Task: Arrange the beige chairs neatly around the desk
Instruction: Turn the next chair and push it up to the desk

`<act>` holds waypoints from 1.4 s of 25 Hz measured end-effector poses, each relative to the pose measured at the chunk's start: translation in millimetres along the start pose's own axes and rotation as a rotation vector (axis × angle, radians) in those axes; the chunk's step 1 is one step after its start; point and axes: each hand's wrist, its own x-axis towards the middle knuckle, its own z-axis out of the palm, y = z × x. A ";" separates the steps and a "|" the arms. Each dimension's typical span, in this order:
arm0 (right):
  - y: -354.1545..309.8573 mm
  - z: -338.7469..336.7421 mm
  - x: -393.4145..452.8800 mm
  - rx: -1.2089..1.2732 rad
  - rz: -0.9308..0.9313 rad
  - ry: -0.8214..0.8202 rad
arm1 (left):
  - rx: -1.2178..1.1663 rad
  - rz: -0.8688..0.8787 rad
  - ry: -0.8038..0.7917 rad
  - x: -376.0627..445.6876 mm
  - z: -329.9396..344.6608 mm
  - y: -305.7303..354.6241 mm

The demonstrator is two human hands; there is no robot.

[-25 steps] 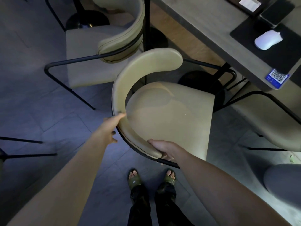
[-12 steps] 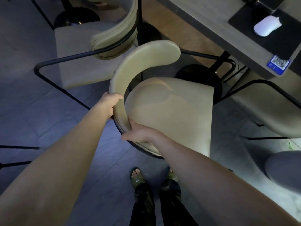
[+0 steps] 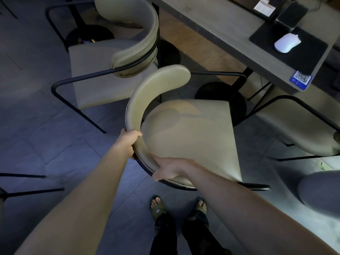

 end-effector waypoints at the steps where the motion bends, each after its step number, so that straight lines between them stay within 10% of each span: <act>1: 5.1 0.6 -4.2 -0.039 0.013 -0.009 | -0.013 -0.011 0.001 -7.6 2.7 -5.8; 13: 77.0 41.2 -63.8 -0.166 -0.010 0.050 | -0.203 -0.132 0.013 -59.2 43.4 -94.2; 19: 102.7 56.2 -115.8 -0.143 0.143 0.210 | 0.127 -0.183 -0.192 -87.4 26.7 -111.1; 35: 74.1 82.7 -63.1 0.814 1.031 1.512 | 0.338 0.105 -0.063 16.0 32.4 51.1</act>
